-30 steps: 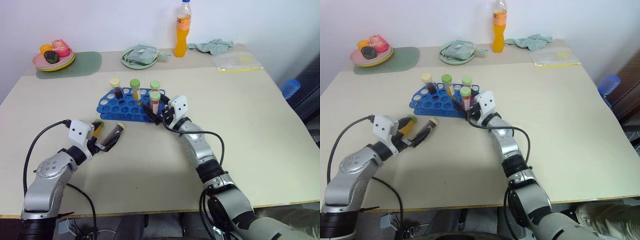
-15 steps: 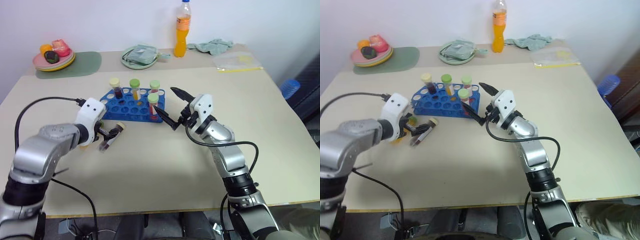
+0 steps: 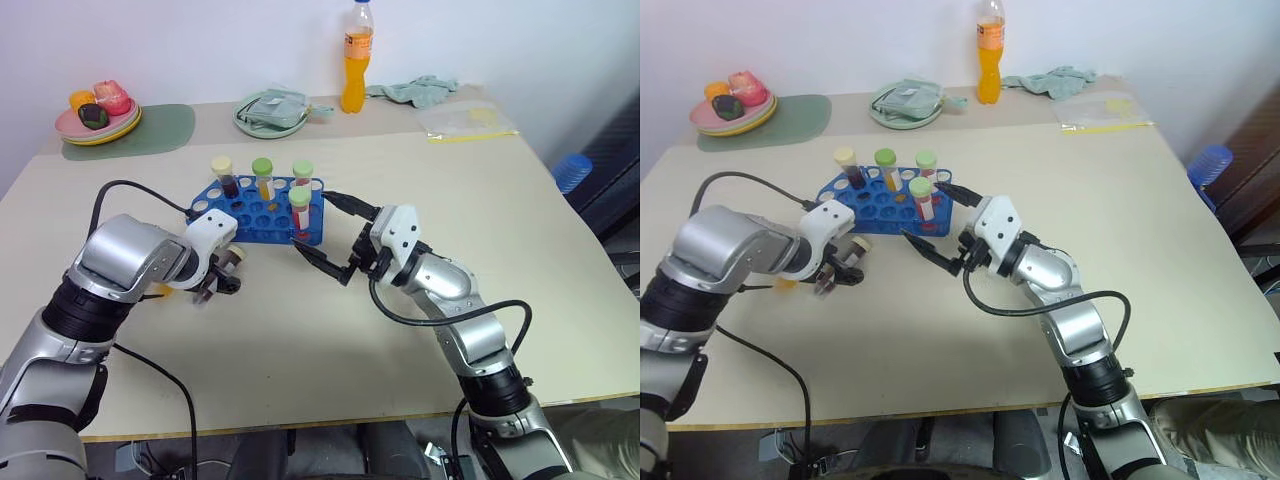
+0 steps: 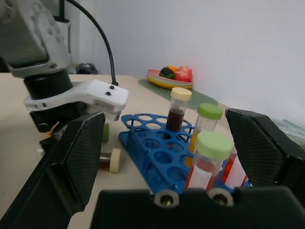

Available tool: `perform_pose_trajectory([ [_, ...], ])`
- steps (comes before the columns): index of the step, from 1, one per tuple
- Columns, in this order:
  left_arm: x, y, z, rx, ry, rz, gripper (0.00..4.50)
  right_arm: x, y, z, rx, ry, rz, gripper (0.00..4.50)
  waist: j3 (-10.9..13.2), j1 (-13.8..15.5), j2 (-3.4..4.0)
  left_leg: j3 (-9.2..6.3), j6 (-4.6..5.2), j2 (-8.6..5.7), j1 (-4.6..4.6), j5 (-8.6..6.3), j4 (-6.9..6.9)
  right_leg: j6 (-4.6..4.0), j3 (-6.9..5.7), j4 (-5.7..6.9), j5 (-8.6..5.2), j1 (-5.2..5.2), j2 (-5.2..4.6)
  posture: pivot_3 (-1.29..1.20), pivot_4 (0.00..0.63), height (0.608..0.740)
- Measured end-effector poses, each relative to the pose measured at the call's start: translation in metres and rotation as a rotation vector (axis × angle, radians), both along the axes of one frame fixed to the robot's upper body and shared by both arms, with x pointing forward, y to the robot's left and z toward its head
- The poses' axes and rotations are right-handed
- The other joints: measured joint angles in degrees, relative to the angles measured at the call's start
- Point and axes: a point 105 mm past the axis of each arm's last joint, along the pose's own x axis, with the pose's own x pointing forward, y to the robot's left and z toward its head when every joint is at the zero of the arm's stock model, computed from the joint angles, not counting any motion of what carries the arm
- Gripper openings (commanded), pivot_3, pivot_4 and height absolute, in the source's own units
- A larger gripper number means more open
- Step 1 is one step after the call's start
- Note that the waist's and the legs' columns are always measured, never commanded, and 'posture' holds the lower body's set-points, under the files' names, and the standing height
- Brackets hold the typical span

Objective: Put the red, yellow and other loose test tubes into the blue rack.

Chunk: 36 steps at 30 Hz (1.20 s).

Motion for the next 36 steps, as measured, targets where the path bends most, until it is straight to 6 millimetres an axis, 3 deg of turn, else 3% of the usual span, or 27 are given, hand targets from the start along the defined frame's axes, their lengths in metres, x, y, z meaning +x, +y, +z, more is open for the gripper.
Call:
perform_pose_trajectory([
  [5, 0.000, 0.004, 0.025, -0.082, -0.030, -0.010, 4.50, -0.006, 0.001, -0.006, -0.013, 0.019, 0.009, 4.45, 0.0, -0.2, -0.03, 0.03, -0.01, 0.01, -0.01, 0.00, -0.01, 0.00, 0.04, 0.04, 0.00, -0.07, 0.00, 0.00, 0.150, 0.740],
  [10, 0.001, 0.039, 0.062, -0.095, -0.108, 0.085, 4.50, -0.006, 0.001, -0.006, -0.015, 0.022, 0.009, 4.45, 0.0, -0.3, -0.03, 0.03, -0.01, 0.01, -0.01, 0.00, -0.01, 0.00, 0.04, 0.05, 0.00, -0.08, 0.00, 0.00, 0.150, 0.740],
  [12, 0.001, 0.056, 0.067, -0.073, -0.118, 0.153, 4.50, -0.006, 0.002, -0.004, -0.017, 0.015, 0.016, 4.45, 0.0, -0.3, -0.03, 0.03, 0.00, 0.00, -0.01, 0.00, -0.01, 0.00, 0.04, 0.05, 0.00, -0.08, 0.00, 0.00, 0.150, 0.740],
  [17, 0.000, 0.073, 0.050, -0.036, -0.070, 0.223, 4.50, -0.007, 0.007, 0.004, -0.025, -0.011, 0.049, 4.45, 0.0, -0.2, -0.04, 0.03, -0.01, 0.00, -0.02, 0.01, 0.00, 0.00, 0.04, 0.06, 0.00, -0.07, 0.00, 0.00, 0.150, 0.740],
  [22, -0.003, 0.070, 0.025, -0.018, 0.002, 0.219, 4.50, -0.009, 0.010, 0.003, -0.017, 0.053, 0.106, 4.45, 0.0, -0.1, -0.07, 0.03, 0.00, 0.00, -0.03, 0.00, 0.01, 0.00, 0.04, 0.07, 0.00, -0.07, 0.00, 0.00, 0.150, 0.740],
  [32, 0.005, 0.076, 0.006, 0.028, 0.031, 0.231, 4.50, -0.035, 0.005, -0.008, -0.085, 0.249, 0.223, 4.45, 0.0, 0.2, -0.13, 0.03, 0.01, 0.00, -0.03, 0.00, 0.03, 0.00, 0.04, 0.08, 0.00, -0.08, -0.01, 0.00, 0.150, 0.740],
  [35, 0.009, 0.076, 0.003, 0.024, 0.032, 0.219, 3.66, -0.034, 0.004, -0.007, -0.084, 0.246, 0.213, 4.50, 0.0, 0.3, -0.14, 0.05, 0.01, -0.01, -0.03, 0.00, 0.04, 0.00, 0.04, 0.08, 0.00, -0.08, -0.02, 0.00, 0.150, 0.740],
  [36, 0.010, 0.077, 0.001, 0.025, 0.034, 0.218, 3.19, -0.034, 0.004, -0.007, -0.084, 0.244, 0.212, 4.50, 0.0, 0.3, -0.14, 0.04, 0.01, -0.01, -0.03, 0.00, 0.04, 0.00, 0.04, 0.08, 0.00, -0.08, -0.01, 0.00, 0.150, 0.740],
])
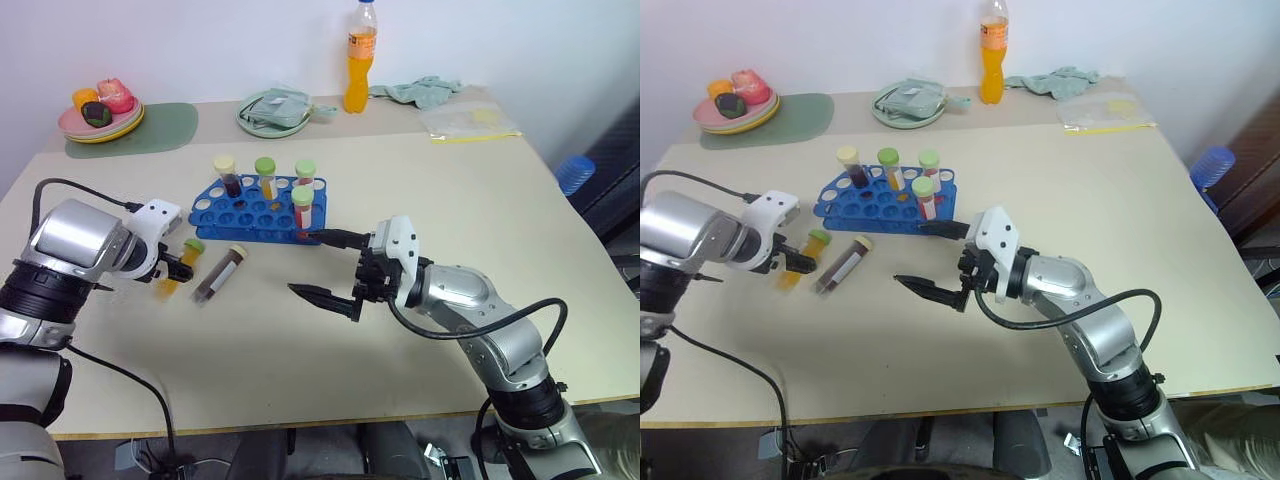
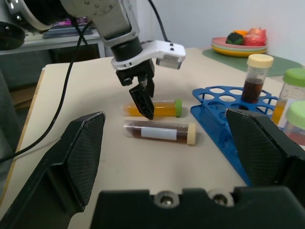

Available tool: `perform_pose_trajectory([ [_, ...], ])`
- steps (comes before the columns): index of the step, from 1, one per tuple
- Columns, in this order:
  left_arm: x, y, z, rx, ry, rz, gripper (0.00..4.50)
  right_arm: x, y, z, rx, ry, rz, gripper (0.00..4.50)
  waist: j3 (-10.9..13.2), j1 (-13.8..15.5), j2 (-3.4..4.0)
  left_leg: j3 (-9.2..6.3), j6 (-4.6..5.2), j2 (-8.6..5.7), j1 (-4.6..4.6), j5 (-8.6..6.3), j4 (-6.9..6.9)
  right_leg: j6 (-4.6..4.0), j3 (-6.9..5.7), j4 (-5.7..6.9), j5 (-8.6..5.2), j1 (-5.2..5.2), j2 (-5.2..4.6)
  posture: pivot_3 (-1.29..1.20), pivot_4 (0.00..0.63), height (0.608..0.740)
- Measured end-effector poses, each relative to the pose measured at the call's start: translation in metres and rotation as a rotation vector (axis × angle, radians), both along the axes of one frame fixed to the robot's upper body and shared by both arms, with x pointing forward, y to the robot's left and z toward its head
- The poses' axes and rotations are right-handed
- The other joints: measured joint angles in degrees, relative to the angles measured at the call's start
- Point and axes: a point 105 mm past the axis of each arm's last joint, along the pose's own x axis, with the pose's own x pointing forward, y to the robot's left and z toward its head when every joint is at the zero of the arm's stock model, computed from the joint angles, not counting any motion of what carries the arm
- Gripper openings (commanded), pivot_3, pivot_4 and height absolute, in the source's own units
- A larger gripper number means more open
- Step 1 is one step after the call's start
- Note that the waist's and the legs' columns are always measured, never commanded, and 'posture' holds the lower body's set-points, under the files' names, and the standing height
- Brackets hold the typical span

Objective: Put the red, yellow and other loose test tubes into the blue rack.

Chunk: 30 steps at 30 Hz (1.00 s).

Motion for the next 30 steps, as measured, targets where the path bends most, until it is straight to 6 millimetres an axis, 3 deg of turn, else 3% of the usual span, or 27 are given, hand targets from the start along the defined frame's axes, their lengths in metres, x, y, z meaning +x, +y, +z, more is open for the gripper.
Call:
perform_pose_trajectory([
  [5, 0.002, 0.001, -0.001, -0.007, -0.002, -0.004, 0.83, -0.001, 0.001, 0.003, 0.006, -0.013, -0.006, 4.50, 0.0, 0.0, -0.04, 0.00, 0.00, 0.00, 0.00, 0.00, 0.01, 0.00, 0.00, 0.00, 0.00, 0.00, 0.00, 0.00, 0.150, 0.740],
  [9, 0.003, 0.012, 0.005, -0.030, -0.052, 0.053, 0.78, -0.001, -0.001, 0.003, 0.009, -0.012, -0.016, 4.50, 0.0, -0.2, -0.09, -0.01, 0.00, 0.01, -0.01, 0.00, -0.01, 0.00, 0.00, 0.02, 0.00, -0.05, 0.00, 0.00, 0.150, 0.740],
  [12, 0.016, 0.023, 0.038, -0.027, -0.298, 0.086, 0.78, 0.003, -0.011, -0.002, 0.025, 0.017, -0.074, 4.50, 0.0, 0.1, -0.25, -0.03, -0.01, 0.03, -0.10, 0.01, 0.01, 0.00, 0.00, 0.02, 0.00, -0.12, -0.03, 0.00, 0.150, 0.740],
  [15, 0.029, -0.002, 0.092, -0.060, -0.750, -0.064, 0.78, 0.005, -0.031, -0.027, -0.037, 0.079, -0.165, 4.50, 0.0, 1.3, -0.36, 0.02, -0.23, 0.01, -0.17, 0.13, 0.09, 0.00, 0.02, -0.06, 0.01, -0.10, -0.15, 0.00, 0.150, 0.740],
  [17, 0.024, -0.022, 0.108, -0.106, -0.899, -0.132, 0.78, 0.005, -0.037, -0.038, -0.058, 0.117, -0.200, 4.50, 0.0, 1.9, -0.38, 0.07, -0.21, -0.02, -0.18, 0.12, 0.14, 0.00, 0.03, -0.08, 0.01, -0.09, -0.16, 0.00, 0.150, 0.740],
  [19, 0.018, -0.061, 0.120, -0.322, -1.061, -0.179, 0.78, 0.005, -0.043, -0.044, -0.057, 0.140, -0.231, 4.50, -0.1, 2.6, -0.37, 0.03, -0.02, -0.03, -0.18, 0.01, 0.27, 0.01, -0.01, -0.05, 0.01, 0.01, -0.15, 0.00, 0.150, 0.740],
  [21, 0.013, -0.091, 0.119, -0.462, -1.137, -0.212, 0.78, 0.006, -0.043, -0.043, -0.054, 0.139, -0.236, 4.50, -0.1, 2.5, -0.44, 0.02, 0.02, -0.03, -0.17, -0.02, 0.46, 0.02, -0.04, -0.02, 0.01, 0.10, -0.12, 0.00, 0.150, 0.740],
  [24, 0.009, -0.115, 0.120, -0.461, -1.268, -0.258, 0.78, 0.007, -0.044, -0.045, -0.055, 0.143, -0.242, 4.50, -0.1, 2.0, -0.44, 0.15, 0.03, -0.02, -0.10, -0.02, 0.48, 0.02, 0.00, -0.01, 0.02, 0.13, -0.08, 0.00, 0.150, 0.740],
  [27, 0.014, -0.132, 0.115, -0.399, -1.352, -0.271, 0.78, 0.010, -0.044, -0.044, -0.058, 0.134, -0.246, 4.50, -0.1, 2.2, -0.44, 0.23, 0.05, -0.04, -0.09, -0.04, 0.52, 0.02, -0.02, -0.01, 0.02, 0.18, -0.07, 0.00, 0.150, 0.740],
  [30, 0.022, -0.139, 0.096, -0.373, -1.367, -0.231, 0.78, 0.013, -0.042, -0.039, -0.052, 0.106, -0.245, 4.50, -0.1, 2.3, -0.44, 0.22, 0.17, -0.04, -0.08, -0.11, 0.63, 0.03, -0.02, -0.03, 0.02, 0.25, -0.07, 0.00, 0.150, 0.740],
])
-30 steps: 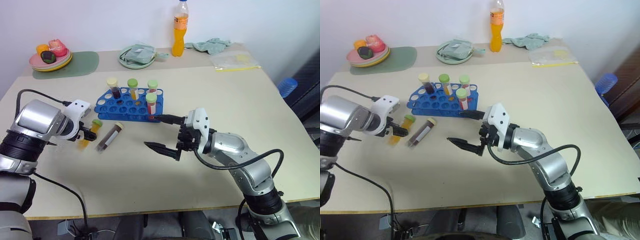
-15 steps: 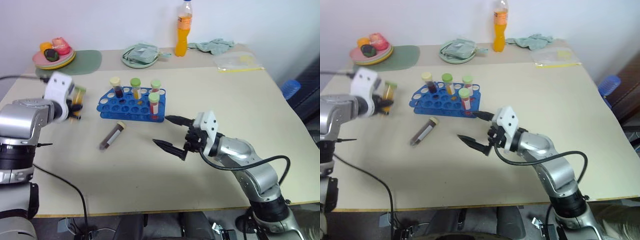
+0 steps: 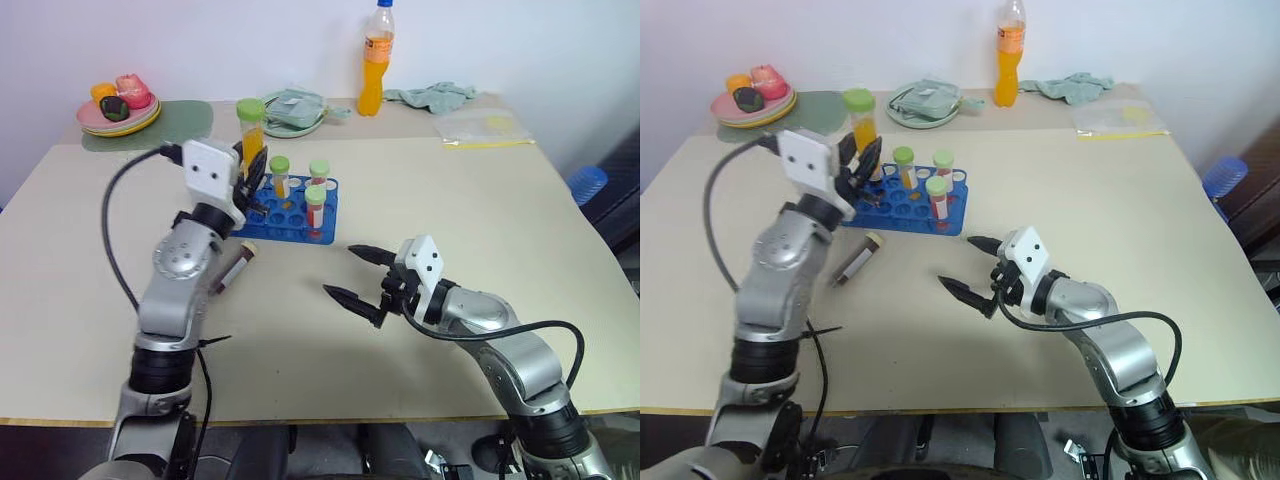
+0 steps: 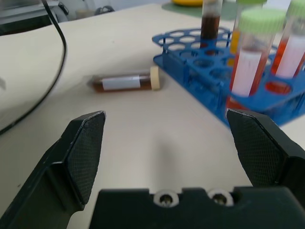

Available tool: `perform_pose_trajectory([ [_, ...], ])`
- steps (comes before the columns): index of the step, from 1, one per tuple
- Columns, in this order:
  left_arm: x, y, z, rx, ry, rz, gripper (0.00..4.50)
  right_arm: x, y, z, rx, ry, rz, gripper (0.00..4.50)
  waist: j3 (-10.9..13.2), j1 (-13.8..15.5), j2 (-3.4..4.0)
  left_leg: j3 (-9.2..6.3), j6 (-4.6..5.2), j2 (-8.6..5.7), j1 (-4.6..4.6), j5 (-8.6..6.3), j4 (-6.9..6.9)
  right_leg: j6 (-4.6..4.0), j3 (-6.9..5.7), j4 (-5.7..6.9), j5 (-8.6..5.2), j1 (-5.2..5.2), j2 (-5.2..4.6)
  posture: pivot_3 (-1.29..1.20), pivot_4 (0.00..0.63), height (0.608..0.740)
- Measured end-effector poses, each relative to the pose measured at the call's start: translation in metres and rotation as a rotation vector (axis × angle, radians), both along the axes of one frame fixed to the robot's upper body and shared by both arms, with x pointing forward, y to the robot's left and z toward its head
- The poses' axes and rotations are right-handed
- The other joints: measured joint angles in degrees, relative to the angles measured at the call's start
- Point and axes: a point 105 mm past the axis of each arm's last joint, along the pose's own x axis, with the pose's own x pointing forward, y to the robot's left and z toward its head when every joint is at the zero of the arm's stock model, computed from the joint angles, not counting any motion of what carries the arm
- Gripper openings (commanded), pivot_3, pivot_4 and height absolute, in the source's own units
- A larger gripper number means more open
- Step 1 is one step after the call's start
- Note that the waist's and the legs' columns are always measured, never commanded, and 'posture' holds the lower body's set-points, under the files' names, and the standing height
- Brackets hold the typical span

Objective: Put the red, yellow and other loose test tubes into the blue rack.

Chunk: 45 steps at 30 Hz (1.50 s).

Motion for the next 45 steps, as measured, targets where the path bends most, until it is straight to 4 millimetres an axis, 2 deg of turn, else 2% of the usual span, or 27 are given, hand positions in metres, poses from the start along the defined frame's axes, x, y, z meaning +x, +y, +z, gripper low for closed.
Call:
perform_pose_trajectory([
  [2, 0.003, -0.003, -0.023, 0.000, 0.037, 0.007, 0.78, 0.000, 0.000, 0.001, 0.003, -0.006, -0.001, 4.50, 0.0, 0.0, -0.01, -0.04, 0.02, 0.00, 0.00, -0.01, 0.02, 0.00, -0.01, -0.02, 0.00, 0.00, 0.00, 0.00, 0.150, 0.740],
  [5, 0.009, -0.007, -0.048, -0.012, 0.101, 0.009, 0.78, 0.001, 0.002, 0.002, 0.016, -0.009, -0.009, 4.50, 0.0, 0.1, -0.01, -0.07, 0.02, 0.00, 0.00, -0.01, 0.05, 0.00, -0.05, -0.01, 0.00, 0.04, 0.00, 0.00, 0.150, 0.740],
  [9, 0.014, -0.017, -0.066, -0.036, 0.154, -0.029, 0.78, 0.003, 0.005, 0.002, 0.035, -0.010, -0.018, 4.50, 0.0, 0.1, -0.01, -0.09, 0.03, -0.02, 0.00, -0.02, 0.10, 0.01, -0.07, -0.01, 0.00, 0.08, 0.00, 0.00, 0.150, 0.740],
  [14, 0.016, -0.025, -0.066, -0.046, 0.134, -0.051, 0.78, 0.004, 0.006, 0.001, 0.035, -0.006, -0.021, 4.50, 0.0, -0.1, -0.01, -0.12, 0.03, -0.01, 0.00, -0.02, 0.09, 0.01, -0.08, -0.01, 0.00, 0.08, 0.00, 0.00, 0.150, 0.740],
  [27, 0.030, -0.023, -0.067, -0.016, 0.099, -0.001, 0.78, 0.003, 0.010, -0.001, 0.037, -0.002, -0.016, 4.50, 0.0, 0.0, 0.00, -0.17, 0.04, -0.02, 0.01, -0.02, 0.09, 0.01, -0.11, -0.01, 0.00, 0.10, 0.00, 0.00, 0.150, 0.740],
  [39, 0.028, -0.021, -0.069, -0.017, 0.097, 0.011, 0.78, 0.004, 0.010, -0.001, 0.035, -0.003, -0.020, 4.50, 0.0, 0.0, 0.00, -0.21, 0.04, -0.02, 0.02, -0.02, 0.08, 0.01, -0.11, -0.01, 0.00, 0.11, 0.00, 0.00, 0.150, 0.740],
  [42, 0.027, -0.020, -0.078, -0.017, 0.131, 0.020, 0.78, 0.004, 0.010, -0.001, 0.035, -0.004, -0.019, 4.50, 0.0, 0.0, 0.00, -0.21, 0.04, -0.02, 0.02, -0.02, 0.08, 0.01, -0.11, -0.01, 0.00, 0.11, 0.00, 0.00, 0.150, 0.740],
  [45, 0.028, -0.020, -0.079, -0.011, 0.132, 0.025, 0.78, 0.004, 0.010, 0.000, 0.034, -0.007, -0.017, 4.50, 0.0, -0.1, 0.00, -0.21, 0.04, -0.02, 0.02, -0.02, 0.07, 0.01, -0.11, -0.01, 0.00, 0.10, 0.00, 0.00, 0.150, 0.740],
])
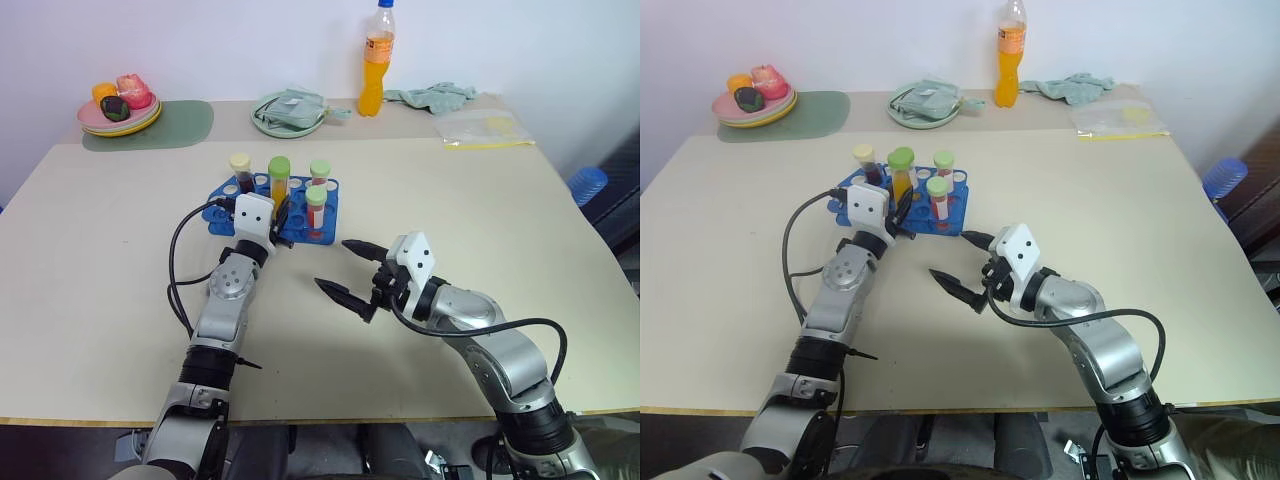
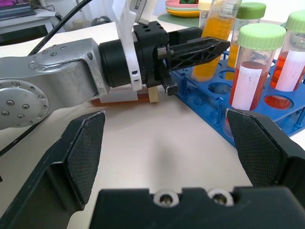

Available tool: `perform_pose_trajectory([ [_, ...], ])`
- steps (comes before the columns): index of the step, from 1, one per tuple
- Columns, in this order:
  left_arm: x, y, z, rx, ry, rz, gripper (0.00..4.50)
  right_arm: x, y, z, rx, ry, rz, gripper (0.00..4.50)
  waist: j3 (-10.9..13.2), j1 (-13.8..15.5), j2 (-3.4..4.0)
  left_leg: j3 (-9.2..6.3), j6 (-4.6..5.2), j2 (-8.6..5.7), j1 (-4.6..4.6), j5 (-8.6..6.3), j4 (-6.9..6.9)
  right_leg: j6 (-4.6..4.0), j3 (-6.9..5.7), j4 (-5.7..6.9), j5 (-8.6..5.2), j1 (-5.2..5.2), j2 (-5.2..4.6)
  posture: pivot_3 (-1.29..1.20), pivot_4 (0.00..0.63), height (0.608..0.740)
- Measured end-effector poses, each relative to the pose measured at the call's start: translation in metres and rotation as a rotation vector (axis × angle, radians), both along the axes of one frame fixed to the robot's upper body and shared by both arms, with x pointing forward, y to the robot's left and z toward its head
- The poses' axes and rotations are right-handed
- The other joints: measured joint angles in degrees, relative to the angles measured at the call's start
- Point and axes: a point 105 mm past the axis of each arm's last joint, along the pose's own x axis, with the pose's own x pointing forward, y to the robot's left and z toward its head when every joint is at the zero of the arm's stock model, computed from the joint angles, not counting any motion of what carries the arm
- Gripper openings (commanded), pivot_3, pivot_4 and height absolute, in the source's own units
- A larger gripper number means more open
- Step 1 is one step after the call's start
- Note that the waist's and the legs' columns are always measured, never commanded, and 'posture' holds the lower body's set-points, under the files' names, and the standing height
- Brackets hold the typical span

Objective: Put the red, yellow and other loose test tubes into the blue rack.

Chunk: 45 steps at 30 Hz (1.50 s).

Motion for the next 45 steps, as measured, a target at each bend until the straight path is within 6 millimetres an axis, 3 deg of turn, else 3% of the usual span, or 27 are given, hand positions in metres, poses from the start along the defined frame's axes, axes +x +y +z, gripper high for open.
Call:
perform_pose_trajectory([
  [4, 0.001, 0.000, 0.000, 0.001, 0.001, 0.004, 0.78, 0.000, 0.001, 0.001, -0.001, -0.002, 0.004, 4.50, 0.0, 0.0, 0.00, 0.00, 0.00, 0.00, 0.00, 0.00, 0.00, 0.00, 0.00, 0.00, 0.00, 0.00, 0.00, 0.00, 0.150, 0.740],
  [10, 0.002, 0.000, -0.004, 0.000, 0.016, 0.005, 3.79, 0.001, 0.002, 0.003, -0.001, -0.012, 0.008, 4.50, 0.0, 0.0, 0.00, 0.00, 0.00, 0.00, 0.00, 0.00, -0.01, 0.00, 0.00, 0.00, 0.00, -0.01, 0.00, 0.00, 0.150, 0.740],
  [12, 0.002, 0.001, -0.003, -0.003, 0.010, 0.007, 4.46, 0.001, 0.002, 0.003, -0.001, -0.012, 0.008, 4.50, 0.0, 0.0, 0.00, -0.01, 0.00, 0.00, 0.00, 0.00, -0.01, 0.00, 0.00, 0.00, 0.00, -0.01, 0.00, 0.00, 0.150, 0.740],
  [16, -0.013, 0.014, 0.016, -0.051, -0.063, 0.020, 4.46, 0.001, 0.002, 0.003, -0.003, -0.014, 0.005, 4.50, 0.0, -0.2, 0.00, -0.02, 0.00, 0.02, 0.00, 0.00, -0.05, 0.00, 0.01, 0.00, 0.00, -0.05, 0.00, 0.00, 0.150, 0.740],
  [22, -0.046, 0.068, 0.049, -0.037, -0.102, 0.061, 4.46, 0.001, 0.000, 0.003, -0.010, -0.013, 0.001, 4.50, 0.0, 0.0, 0.01, -0.03, 0.00, 0.03, 0.00, -0.01, -0.05, -0.01, 0.02, -0.02, 0.00, -0.01, 0.01, 0.00, 0.150, 0.740],
  [27, -0.063, 0.078, 0.024, 0.032, 0.140, -0.028, 4.46, 0.000, 0.000, 0.002, -0.011, -0.011, 0.013, 4.50, 0.0, 0.1, 0.02, -0.04, 0.02, 0.03, 0.00, -0.02, -0.05, -0.01, 0.01, -0.05, -0.01, 0.00, 0.01, 0.00, 0.150, 0.740],
  [31, -0.061, 0.078, 0.005, 0.155, 0.408, -0.064, 4.46, 0.001, 0.002, 0.002, -0.011, -0.006, 0.027, 4.50, 0.0, 0.1, 0.02, -0.06, 0.02, 0.02, 0.01, -0.02, -0.06, -0.01, -0.04, -0.01, -0.01, 0.01, 0.04, 0.00, 0.150, 0.740],
  [35, -0.047, 0.084, 0.014, 0.400, 0.633, 0.007, 4.46, 0.002, 0.008, 0.004, -0.004, -0.011, 0.055, 4.50, 0.0, -0.1, -0.02, -0.05, 0.02, 0.01, 0.02, -0.02, -0.09, 0.00, -0.10, -0.01, -0.01, 0.03, 0.09, 0.00, 0.150, 0.740],
  [37, -0.043, 0.087, 0.023, 0.416, 0.728, 0.036, 4.46, 0.003, 0.009, 0.004, -0.002, -0.011, 0.062, 4.50, 0.1, -0.3, 0.00, -0.05, 0.03, 0.02, 0.04, -0.02, -0.17, 0.02, -0.07, -0.02, -0.02, 0.00, 0.08, 0.00, 0.150, 0.740],
  [42, -0.058, 0.069, 0.000, 0.466, 1.076, -0.128, 4.46, 0.004, 0.012, 0.004, 0.011, -0.013, 0.061, 4.50, 0.1, -1.3, 0.00, -0.05, 0.00, 0.03, 0.04, 0.00, -0.40, 0.01, -0.02, -0.03, -0.04, -0.11, 0.07, 0.00, 0.150, 0.740],
  [45, -0.060, 0.058, -0.011, 0.444, 1.180, -0.178, 4.46, 0.004, 0.012, 0.003, 0.014, -0.010, 0.054, 4.50, 0.1, -1.6, -0.03, -0.06, -0.04, 0.06, 0.04, 0.02, -0.39, 0.01, 0.00, -0.01, -0.04, -0.14, 0.08, 0.00, 0.150, 0.740],
])
